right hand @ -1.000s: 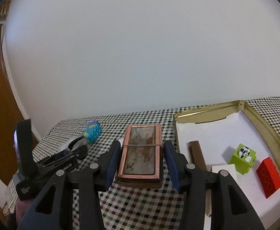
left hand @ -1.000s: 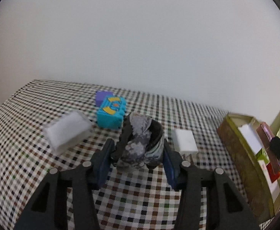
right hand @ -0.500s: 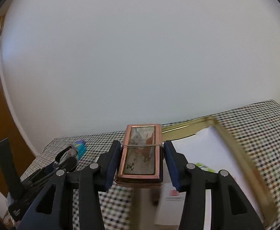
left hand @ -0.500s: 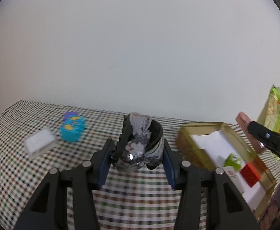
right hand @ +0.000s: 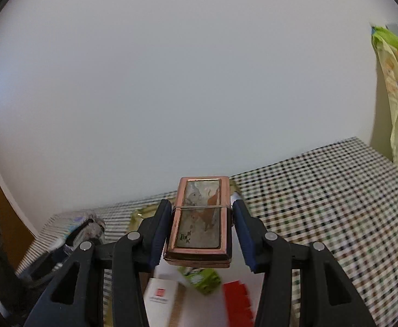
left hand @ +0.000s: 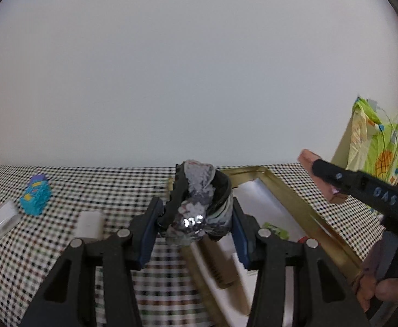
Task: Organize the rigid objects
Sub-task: 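Carry the frame and pouch over the gold tray and lower them inside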
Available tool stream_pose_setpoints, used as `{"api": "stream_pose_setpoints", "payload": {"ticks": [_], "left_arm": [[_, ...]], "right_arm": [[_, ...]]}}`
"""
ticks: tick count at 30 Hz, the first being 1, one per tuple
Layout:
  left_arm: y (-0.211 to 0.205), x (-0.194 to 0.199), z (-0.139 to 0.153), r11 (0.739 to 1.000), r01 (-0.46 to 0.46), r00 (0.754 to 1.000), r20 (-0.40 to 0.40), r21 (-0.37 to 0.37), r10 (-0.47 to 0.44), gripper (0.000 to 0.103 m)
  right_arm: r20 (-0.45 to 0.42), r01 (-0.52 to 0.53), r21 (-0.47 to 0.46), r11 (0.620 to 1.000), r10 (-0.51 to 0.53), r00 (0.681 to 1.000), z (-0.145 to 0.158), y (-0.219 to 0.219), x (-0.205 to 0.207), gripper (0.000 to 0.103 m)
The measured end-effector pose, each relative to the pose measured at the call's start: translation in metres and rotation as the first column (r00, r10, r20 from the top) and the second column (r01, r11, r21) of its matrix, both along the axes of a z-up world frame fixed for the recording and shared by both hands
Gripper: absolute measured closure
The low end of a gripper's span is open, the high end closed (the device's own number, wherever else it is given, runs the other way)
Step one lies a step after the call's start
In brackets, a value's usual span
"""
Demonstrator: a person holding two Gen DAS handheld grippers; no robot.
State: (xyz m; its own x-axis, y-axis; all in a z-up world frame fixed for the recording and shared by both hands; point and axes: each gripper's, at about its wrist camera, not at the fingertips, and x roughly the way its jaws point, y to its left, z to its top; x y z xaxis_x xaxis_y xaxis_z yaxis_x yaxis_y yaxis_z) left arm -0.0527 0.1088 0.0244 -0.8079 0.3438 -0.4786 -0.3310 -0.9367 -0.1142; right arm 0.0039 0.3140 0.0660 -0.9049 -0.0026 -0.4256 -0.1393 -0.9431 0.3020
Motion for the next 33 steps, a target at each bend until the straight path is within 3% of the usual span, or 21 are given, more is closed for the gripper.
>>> {"api": "stream_pose_setpoints", "payload": {"ticks": [7, 16, 21, 31, 33], "left_arm": [[0.045, -0.020, -0.005, 0.990, 0.040, 0.997, 0.076, -0.138, -0.030, 0.055], [0.069, -0.038, -0.017, 0.975, 0.055, 0.988, 0.153, -0.216, -0.022, 0.055], [0.070, -0.047, -0.026, 0.978, 0.054, 0.973, 0.231, -0.202, -0.006, 0.055], [0.081, -0.054, -0.032, 0.964, 0.058, 0.961, 0.274, -0.260, 0.017, 0.055], [0.083, -0.055, -0.032, 0.962, 0.065, 0.961, 0.276, -0.264, 0.011, 0.050]], "right_arm": [[0.080, -0.006, -0.026, 1.000, 0.008, 0.997, -0.004, 0.012, -0.017, 0.053], [0.150, -0.022, -0.001, 1.000, 0.022, 0.988, -0.003, 0.007, -0.024, 0.053], [0.182, -0.020, -0.021, 1.000, 0.023, 0.983, -0.004, 0.007, -0.026, 0.053], [0.250, -0.038, -0.023, 0.999, 0.042, 0.967, -0.014, 0.013, -0.044, 0.053], [0.266, -0.057, -0.033, 0.998, 0.064, 0.962, -0.013, 0.014, -0.049, 0.052]]}}
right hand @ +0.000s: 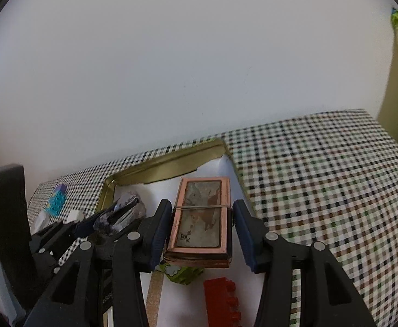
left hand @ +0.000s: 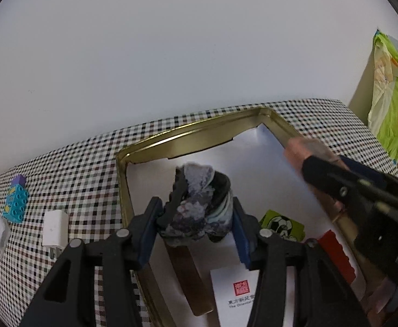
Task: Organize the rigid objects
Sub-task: 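Carry the frame and pouch over the gold tray and lower them inside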
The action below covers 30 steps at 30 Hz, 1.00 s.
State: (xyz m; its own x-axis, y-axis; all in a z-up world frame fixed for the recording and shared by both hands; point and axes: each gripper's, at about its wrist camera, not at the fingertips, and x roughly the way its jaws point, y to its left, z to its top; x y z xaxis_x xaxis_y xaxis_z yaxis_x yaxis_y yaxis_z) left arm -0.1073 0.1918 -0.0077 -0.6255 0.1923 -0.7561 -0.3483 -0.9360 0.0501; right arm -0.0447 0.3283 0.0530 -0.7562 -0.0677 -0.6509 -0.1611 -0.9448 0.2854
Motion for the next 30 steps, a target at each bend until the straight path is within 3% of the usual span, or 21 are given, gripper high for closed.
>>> {"api": "stream_pose_setpoints", "payload": {"ticks": [1, 2, 3, 5, 8, 12, 16, 24, 27, 30], "left_arm": [[0.001, 0.002, 0.002, 1.000, 0.005, 1.000, -0.017, 0.000, -0.005, 0.046], [0.002, 0.006, 0.005, 1.000, -0.005, 0.998, -0.056, -0.013, 0.004, 0.030], [0.002, 0.009, 0.008, 0.999, -0.021, 0.996, -0.088, -0.025, 0.018, 0.014], [0.001, 0.016, 0.015, 0.997, -0.060, 0.985, -0.161, -0.040, 0.053, 0.000], [-0.005, 0.023, 0.021, 0.993, -0.114, 0.967, -0.231, -0.020, 0.106, 0.001], [-0.028, 0.027, 0.026, 0.984, -0.167, 0.961, -0.215, 0.056, 0.175, 0.001], [-0.064, 0.037, 0.020, 0.966, -0.230, 0.946, -0.206, 0.114, 0.250, 0.001], [-0.116, 0.052, 0.004, 0.939, -0.325, 0.902, -0.264, 0.110, 0.343, 0.001], [-0.128, 0.057, 0.003, 0.935, -0.340, 0.893, -0.277, 0.104, 0.356, 0.001], [-0.137, 0.059, 0.000, 0.922, -0.371, 0.874, -0.296, 0.107, 0.386, 0.002]], "right_arm": [[-0.001, 0.005, 0.001, 1.000, -0.005, 1.000, 0.000, 0.000, 0.000, 0.052], [-0.006, 0.018, 0.004, 1.000, -0.018, 1.000, 0.000, 0.001, 0.002, 0.050], [-0.016, 0.037, 0.003, 0.999, -0.037, 0.999, 0.001, 0.003, 0.005, 0.042], [-0.043, 0.063, -0.014, 0.998, -0.063, 0.997, 0.003, 0.007, 0.009, 0.032], [-0.085, 0.088, -0.069, 0.994, -0.094, 0.992, 0.006, 0.018, 0.017, 0.031], [-0.090, 0.111, -0.154, 0.982, -0.126, 0.988, 0.003, 0.033, 0.022, 0.031], [-0.101, 0.128, -0.178, 0.976, -0.148, 0.984, 0.003, 0.038, 0.025, 0.031], [-0.139, 0.157, -0.164, 0.974, -0.180, 0.974, 0.004, 0.035, 0.026, 0.031], [-0.191, 0.198, -0.137, 0.971, -0.222, 0.956, 0.009, 0.032, 0.035, 0.031], [-0.300, 0.256, -0.082, 0.963, -0.269, 0.915, 0.019, 0.022, 0.053, 0.031]]}}
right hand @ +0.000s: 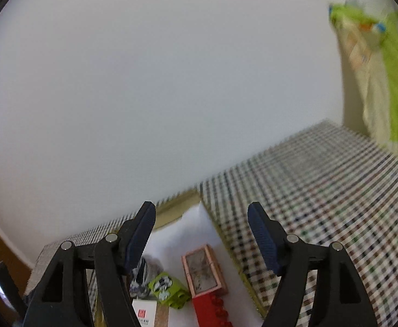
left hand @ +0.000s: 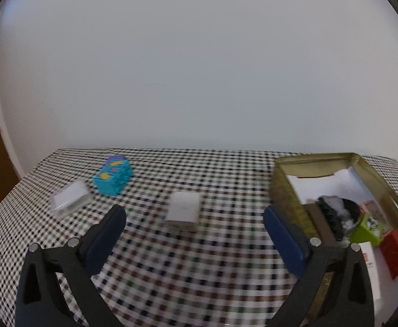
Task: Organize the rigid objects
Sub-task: 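Carry the frame and pouch over the gold tray and lower them inside, then move both tools back over the table toward the white case and charger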
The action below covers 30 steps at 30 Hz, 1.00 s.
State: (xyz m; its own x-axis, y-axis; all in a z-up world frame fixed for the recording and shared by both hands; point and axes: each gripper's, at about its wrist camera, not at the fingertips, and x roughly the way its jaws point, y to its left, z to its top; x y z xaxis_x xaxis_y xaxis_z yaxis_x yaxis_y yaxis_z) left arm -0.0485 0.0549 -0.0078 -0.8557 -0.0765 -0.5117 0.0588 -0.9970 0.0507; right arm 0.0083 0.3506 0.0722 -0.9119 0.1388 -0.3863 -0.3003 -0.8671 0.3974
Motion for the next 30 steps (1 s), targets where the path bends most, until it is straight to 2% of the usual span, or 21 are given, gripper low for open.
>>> {"api": "stream_pose_setpoints", "payload": {"ticks": [3, 5, 9, 19, 22, 30], "left_arm": [[-0.007, 0.001, -0.001, 0.999, 0.017, 1.000, 0.002, 0.036, -0.017, 0.002], [-0.010, 0.004, -0.001, 0.999, 0.013, 1.000, -0.011, 0.037, -0.013, 0.002], [-0.015, 0.006, -0.002, 0.999, 0.028, 1.000, -0.013, 0.024, -0.028, 0.002], [-0.038, 0.008, -0.002, 0.999, 0.035, 0.999, -0.031, 0.013, -0.035, 0.002], [-0.054, 0.005, -0.002, 0.999, 0.027, 0.999, -0.023, 0.020, -0.026, 0.002], [-0.105, -0.001, -0.004, 0.999, -0.022, 1.000, -0.006, 0.036, 0.022, 0.002]], "right_arm": [[-0.080, 0.082, 0.082, 0.993, -0.075, 0.994, 0.007, -0.014, 0.015, 0.029], [-0.130, 0.144, 0.135, 0.980, -0.126, 0.983, 0.011, -0.026, 0.027, 0.020], [-0.190, 0.219, 0.239, 0.946, -0.176, 0.966, 0.013, -0.054, 0.044, 0.020], [-0.145, 0.187, 0.326, 0.927, -0.146, 0.979, -0.004, -0.108, 0.045, 0.019], [-0.161, 0.178, 0.351, 0.919, -0.129, 0.979, -0.005, -0.128, 0.048, 0.019], [-0.128, 0.108, 0.341, 0.934, -0.068, 0.989, -0.008, -0.181, 0.032, 0.019]]}}
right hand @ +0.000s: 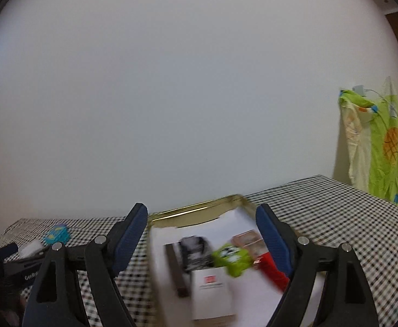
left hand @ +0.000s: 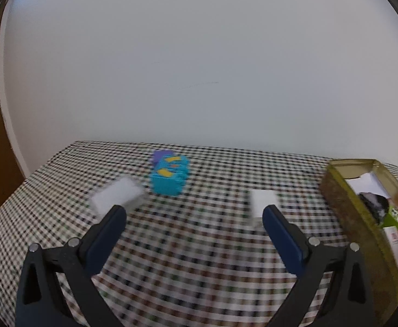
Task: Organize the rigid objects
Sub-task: 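Move both tools back over the table toward the white case and charger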
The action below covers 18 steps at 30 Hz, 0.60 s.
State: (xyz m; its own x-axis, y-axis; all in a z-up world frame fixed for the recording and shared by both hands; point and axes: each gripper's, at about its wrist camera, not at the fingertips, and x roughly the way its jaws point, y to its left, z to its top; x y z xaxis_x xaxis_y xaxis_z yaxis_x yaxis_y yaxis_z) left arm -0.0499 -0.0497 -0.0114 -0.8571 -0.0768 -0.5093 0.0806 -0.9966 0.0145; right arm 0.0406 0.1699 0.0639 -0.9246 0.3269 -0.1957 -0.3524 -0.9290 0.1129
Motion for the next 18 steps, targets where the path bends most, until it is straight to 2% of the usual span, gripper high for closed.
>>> {"api": "stream_pose_setpoints", "payload": {"ticks": [7, 13, 16, 18], "left_arm": [[-0.043, -0.010, -0.001, 0.998, -0.067, 0.998, 0.002, -0.009, 0.067, 0.002], [-0.076, -0.022, -0.007, 0.994, -0.102, 0.994, 0.042, 0.030, 0.101, 0.002], [-0.089, -0.028, -0.009, 0.992, -0.122, 0.991, 0.051, 0.023, 0.120, 0.002], [-0.098, -0.033, -0.011, 0.991, -0.123, 0.990, 0.071, 0.049, 0.119, 0.002]], "right_arm": [[0.031, -0.077, 0.048, 0.996, 0.075, 0.997, -0.005, -0.042, -0.021, 0.019], [0.089, -0.147, 0.039, 0.988, 0.143, 0.986, -0.013, -0.072, -0.047, 0.019], [0.121, -0.168, 0.032, 0.985, 0.163, 0.979, -0.017, -0.084, -0.061, 0.019], [0.151, -0.185, 0.010, 0.983, 0.181, 0.972, -0.020, -0.089, -0.074, 0.019]]}}
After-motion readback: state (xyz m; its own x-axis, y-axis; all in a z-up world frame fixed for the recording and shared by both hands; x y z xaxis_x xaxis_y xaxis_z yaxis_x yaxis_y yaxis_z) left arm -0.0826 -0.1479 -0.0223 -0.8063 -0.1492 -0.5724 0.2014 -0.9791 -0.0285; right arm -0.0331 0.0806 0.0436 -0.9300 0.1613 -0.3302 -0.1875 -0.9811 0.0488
